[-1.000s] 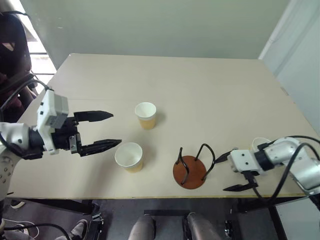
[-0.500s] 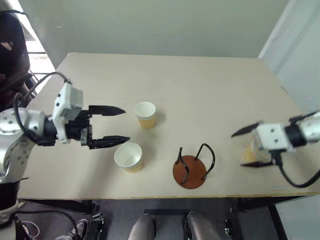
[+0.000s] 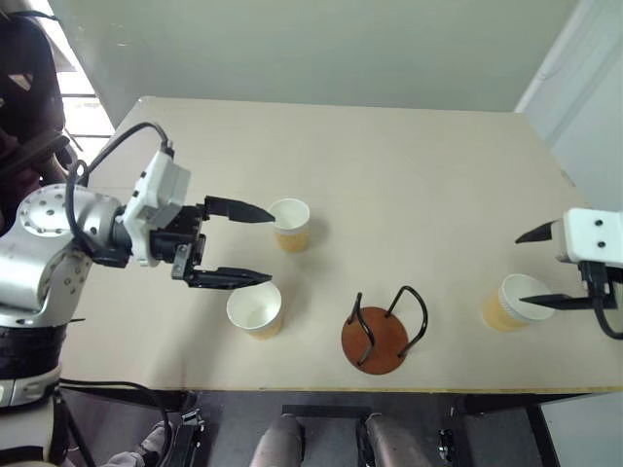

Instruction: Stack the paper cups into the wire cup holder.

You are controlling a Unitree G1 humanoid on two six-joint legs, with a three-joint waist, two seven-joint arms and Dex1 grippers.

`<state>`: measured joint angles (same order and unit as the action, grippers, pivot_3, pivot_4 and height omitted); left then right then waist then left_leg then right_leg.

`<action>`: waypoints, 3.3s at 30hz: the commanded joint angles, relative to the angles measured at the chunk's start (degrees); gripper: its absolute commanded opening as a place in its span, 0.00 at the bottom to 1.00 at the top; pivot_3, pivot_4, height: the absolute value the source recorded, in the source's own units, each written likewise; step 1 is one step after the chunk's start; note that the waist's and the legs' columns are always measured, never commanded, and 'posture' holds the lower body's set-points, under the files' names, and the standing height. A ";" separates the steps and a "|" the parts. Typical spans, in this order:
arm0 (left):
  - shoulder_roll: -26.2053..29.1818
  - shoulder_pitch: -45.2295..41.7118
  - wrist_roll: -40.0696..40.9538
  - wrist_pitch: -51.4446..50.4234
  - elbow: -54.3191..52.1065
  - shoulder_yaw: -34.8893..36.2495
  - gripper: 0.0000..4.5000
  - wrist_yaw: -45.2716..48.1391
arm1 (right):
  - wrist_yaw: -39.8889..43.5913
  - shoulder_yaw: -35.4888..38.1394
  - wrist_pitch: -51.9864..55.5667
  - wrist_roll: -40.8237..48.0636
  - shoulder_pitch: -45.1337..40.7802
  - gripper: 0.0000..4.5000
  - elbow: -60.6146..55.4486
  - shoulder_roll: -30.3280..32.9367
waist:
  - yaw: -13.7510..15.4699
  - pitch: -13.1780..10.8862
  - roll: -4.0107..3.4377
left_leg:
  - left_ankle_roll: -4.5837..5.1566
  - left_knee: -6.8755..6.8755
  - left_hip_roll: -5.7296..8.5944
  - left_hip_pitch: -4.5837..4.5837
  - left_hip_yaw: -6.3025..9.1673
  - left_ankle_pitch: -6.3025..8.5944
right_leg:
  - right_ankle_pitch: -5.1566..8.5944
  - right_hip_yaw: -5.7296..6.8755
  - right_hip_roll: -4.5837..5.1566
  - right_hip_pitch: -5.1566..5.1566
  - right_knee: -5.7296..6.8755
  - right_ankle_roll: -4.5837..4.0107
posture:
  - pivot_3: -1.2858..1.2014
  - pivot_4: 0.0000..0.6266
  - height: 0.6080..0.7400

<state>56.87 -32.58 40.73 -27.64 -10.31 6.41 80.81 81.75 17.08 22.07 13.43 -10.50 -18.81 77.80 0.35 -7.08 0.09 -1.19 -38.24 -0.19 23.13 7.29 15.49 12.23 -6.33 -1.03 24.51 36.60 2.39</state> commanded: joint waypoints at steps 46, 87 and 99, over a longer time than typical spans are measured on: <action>-0.03 -0.06 -1.15 -1.70 -0.46 2.49 1.00 -0.15 | -6.62 -3.76 -5.31 -4.70 11.63 0.07 3.44 -3.68 | 0.20 0.00 0.00 | 0.24 -0.74 0.05 -0.10 -0.06 0.14 | -0.15 -0.02 0.02 -0.28 0.23 0.26 | 0.52 0.24 1.00; -0.78 -0.03 -1.36 -1.32 -0.61 1.73 1.00 -0.13 | -3.35 -13.59 10.89 27.62 -23.43 0.01 -14.07 -8.04 | 0.33 -0.03 -0.04 | 0.37 -0.70 0.15 0.04 -0.01 0.01 | 0.04 -0.03 0.07 -0.11 0.27 0.13 | 0.52 0.24 1.00; -0.70 -0.67 -2.09 -0.74 0.37 1.18 1.00 0.12 | -1.54 -11.04 11.18 28.71 -19.87 0.01 -16.10 -7.70 | 0.38 -0.03 -0.04 | 0.37 -0.71 0.16 0.05 -0.01 0.01 | 0.19 -0.02 0.07 -0.12 0.26 -0.14 | 0.52 0.24 1.00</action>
<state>55.51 -32.39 38.51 -29.05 -9.08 6.16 80.89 79.58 3.41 33.89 41.51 -30.59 -34.24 68.97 0.73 -7.11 0.05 -0.83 -38.95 -0.03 23.19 7.27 15.50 12.42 -6.35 -0.95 24.38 36.85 2.25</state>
